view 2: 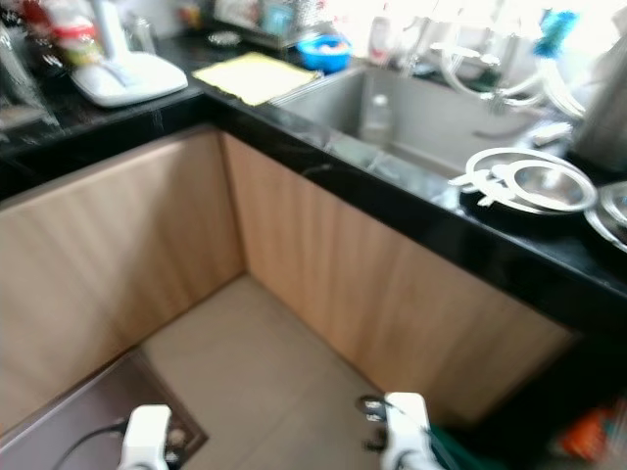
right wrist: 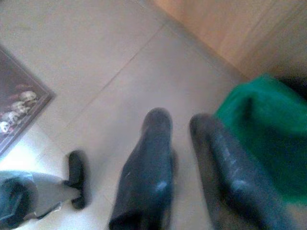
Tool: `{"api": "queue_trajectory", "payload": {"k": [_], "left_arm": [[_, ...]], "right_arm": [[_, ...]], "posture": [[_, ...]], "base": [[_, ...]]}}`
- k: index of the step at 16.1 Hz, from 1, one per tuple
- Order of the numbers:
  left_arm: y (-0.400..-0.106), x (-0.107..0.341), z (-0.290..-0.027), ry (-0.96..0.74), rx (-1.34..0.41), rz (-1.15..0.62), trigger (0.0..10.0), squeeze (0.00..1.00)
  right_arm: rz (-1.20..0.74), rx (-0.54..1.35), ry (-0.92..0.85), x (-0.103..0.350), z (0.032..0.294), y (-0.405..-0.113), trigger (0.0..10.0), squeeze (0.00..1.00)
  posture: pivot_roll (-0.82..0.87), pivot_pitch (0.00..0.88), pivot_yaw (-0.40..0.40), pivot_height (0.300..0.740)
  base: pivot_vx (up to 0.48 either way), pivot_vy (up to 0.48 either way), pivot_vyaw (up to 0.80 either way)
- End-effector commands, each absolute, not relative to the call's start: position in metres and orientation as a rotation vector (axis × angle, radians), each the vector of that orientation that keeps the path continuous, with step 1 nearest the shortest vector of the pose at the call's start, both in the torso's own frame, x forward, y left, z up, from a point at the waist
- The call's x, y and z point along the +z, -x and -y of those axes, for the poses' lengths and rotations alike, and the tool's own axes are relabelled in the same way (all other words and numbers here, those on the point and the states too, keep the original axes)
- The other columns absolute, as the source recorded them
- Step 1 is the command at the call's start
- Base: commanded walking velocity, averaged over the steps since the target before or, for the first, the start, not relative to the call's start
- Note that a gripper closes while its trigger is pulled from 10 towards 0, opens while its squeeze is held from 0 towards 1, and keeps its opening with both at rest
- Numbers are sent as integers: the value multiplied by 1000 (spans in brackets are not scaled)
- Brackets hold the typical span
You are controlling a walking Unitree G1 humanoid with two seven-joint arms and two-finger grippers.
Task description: Kitchen organization
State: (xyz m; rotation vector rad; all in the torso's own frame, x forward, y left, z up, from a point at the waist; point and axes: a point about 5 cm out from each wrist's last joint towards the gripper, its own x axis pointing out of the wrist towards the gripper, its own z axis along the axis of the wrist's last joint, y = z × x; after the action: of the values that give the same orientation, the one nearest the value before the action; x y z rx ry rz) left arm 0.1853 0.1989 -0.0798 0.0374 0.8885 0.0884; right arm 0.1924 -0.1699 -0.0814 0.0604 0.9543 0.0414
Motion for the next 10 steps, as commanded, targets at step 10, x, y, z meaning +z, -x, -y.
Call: {"api": "queue_trajectory", "payload": {"k": [10], "left_arm": [[-182, -83, -195, -30, 77, -919, 10000, 0]], "right_arm": [[-954, 29, -49, -81, 174, -194, 10000, 0]], "posture": [[-86, 0, 18, 740]], "base": [[0, 96, -654]]}}
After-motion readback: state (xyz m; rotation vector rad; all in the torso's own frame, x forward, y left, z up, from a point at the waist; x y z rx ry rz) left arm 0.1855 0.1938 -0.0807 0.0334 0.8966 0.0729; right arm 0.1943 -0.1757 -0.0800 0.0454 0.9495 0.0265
